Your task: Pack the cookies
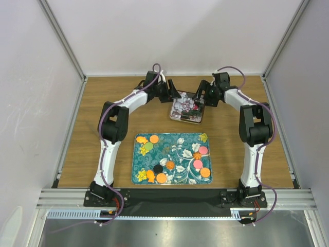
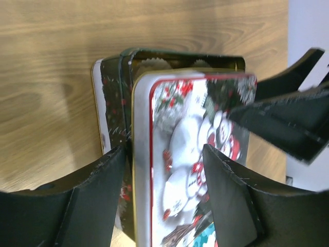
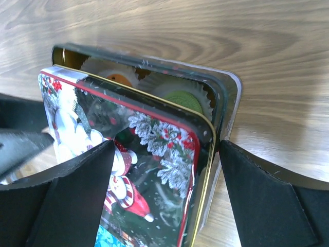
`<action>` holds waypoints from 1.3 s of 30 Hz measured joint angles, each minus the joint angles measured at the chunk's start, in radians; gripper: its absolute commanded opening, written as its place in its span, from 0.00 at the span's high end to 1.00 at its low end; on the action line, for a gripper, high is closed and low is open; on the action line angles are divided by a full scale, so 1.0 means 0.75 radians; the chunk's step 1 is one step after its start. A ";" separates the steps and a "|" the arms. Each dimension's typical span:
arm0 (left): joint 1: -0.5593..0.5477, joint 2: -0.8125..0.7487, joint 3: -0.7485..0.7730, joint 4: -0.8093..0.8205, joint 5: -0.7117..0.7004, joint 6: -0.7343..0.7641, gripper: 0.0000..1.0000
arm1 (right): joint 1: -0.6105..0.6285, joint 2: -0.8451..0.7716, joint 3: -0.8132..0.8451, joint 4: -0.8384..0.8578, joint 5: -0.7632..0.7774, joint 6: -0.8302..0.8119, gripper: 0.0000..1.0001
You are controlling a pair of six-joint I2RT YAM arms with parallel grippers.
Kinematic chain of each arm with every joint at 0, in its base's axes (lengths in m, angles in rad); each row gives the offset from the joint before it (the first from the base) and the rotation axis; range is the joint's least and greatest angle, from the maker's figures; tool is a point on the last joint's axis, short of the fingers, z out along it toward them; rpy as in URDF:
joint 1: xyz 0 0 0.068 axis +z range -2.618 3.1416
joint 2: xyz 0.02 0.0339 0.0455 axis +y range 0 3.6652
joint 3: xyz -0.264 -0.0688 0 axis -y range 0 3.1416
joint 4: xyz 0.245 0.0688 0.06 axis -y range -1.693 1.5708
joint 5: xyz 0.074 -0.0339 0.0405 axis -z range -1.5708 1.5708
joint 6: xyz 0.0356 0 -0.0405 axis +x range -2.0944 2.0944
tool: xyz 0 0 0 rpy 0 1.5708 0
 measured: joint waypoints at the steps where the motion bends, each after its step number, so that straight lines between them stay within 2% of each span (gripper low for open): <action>1: 0.000 0.000 0.023 -0.032 -0.015 0.010 0.34 | 0.001 -0.001 -0.011 0.013 -0.017 0.001 0.12; 12: 0.005 0.097 0.290 -0.331 -0.111 0.120 0.34 | 0.049 -0.074 -0.154 0.075 -0.081 0.034 0.11; 19: 0.005 0.105 0.320 -0.393 -0.115 0.170 0.32 | 0.050 -0.074 -0.148 0.037 -0.081 0.073 0.12; 20: 0.005 0.105 0.321 -0.400 -0.113 0.173 0.30 | 0.046 -0.074 -0.145 0.033 -0.080 0.081 0.12; 21: 0.007 0.105 0.321 -0.405 -0.112 0.174 0.16 | 0.044 -0.074 -0.145 0.031 -0.080 0.090 0.12; 28: 0.042 0.066 0.320 -0.445 -0.125 0.196 0.13 | 0.025 -0.074 -0.157 0.040 -0.072 0.164 0.13; 32: 0.076 -0.101 0.183 -0.426 -0.190 0.180 0.12 | 0.018 -0.075 -0.195 0.098 -0.079 0.234 0.13; 39: 0.090 -0.581 -0.356 -0.234 -0.289 0.026 0.09 | -0.002 -0.091 -0.289 0.234 -0.100 0.379 0.13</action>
